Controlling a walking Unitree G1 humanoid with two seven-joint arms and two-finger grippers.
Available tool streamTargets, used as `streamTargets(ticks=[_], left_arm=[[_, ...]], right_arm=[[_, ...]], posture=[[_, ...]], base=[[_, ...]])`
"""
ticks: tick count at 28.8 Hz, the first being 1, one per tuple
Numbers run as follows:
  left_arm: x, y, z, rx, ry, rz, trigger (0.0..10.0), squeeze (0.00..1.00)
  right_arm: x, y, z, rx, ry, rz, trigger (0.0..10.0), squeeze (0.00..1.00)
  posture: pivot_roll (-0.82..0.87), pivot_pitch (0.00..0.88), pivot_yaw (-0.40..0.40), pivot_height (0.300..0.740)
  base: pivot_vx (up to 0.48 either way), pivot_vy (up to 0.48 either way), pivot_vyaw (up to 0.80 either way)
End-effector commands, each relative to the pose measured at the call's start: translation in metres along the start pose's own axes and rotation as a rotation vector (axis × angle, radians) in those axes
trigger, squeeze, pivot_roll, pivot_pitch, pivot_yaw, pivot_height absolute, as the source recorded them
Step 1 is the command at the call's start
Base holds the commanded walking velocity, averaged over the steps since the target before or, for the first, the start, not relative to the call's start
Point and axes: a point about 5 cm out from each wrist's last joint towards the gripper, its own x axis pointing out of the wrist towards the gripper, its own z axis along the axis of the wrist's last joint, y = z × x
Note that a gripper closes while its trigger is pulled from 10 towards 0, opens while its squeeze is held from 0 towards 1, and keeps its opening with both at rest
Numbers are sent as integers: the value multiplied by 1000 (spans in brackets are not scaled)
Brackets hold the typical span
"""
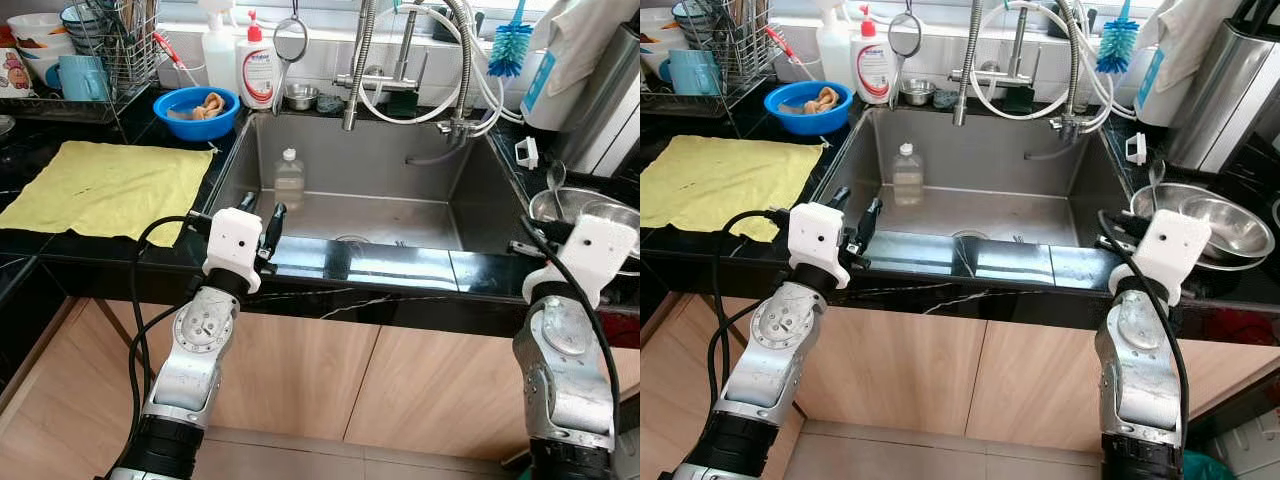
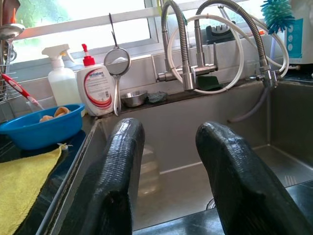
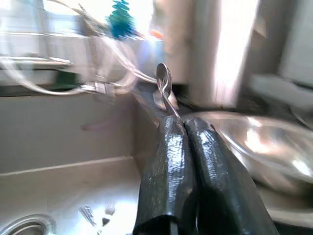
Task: Kitchen organization
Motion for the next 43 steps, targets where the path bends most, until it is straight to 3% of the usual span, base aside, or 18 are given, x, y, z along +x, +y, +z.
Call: streamTargets(ticks=[1,7,15,23,31,32,34,35,43], left_arm=[[3,-1,6,10,-22,-6,10000,0],[4,-1,6,8,-20,-3,10000,0],[4,-1,6,10,-21,1,10000,0],[4,0,6,14,-22,7,10000,0],[2,1,7,17,-22,11,10000,0],[2,0,7,18,-22,9,10000,0],[2,0,7,17,-23,7,10000,0],[2,0,7,17,-23,7,10000,0],[2,-1,7,16,-25,3,10000,0]], right_arm=[[5,14,5,-26,-17,119,10000,0],[18,23,0,-127,45,217,10000,0],[40,46,-15,-176,153,418,10000,0],[55,56,-23,-150,215,459,10000,0],[62,51,-40,-168,287,425,10000,0],[62,49,-43,-166,293,418,10000,616],[62,48,-43,-162,293,409,10000,616],[63,48,-44,-155,293,408,10000,1000],[65,51,-39,-157,253,398,10000,1000]], posture=[[42,0,-39,740],[46,0,-43,740],[57,0,-44,740],[68,0,-48,740],[76,0,-51,740],[77,0,-50,740],[78,0,-50,740],[78,0,-50,740],[82,0,-51,740]], base=[[0,0,0],[0,0,0],[0,0,0],[0,0,0],[0,0,0],[0,0,0],[0,0,0],[0,0,0],[0,0,0]])
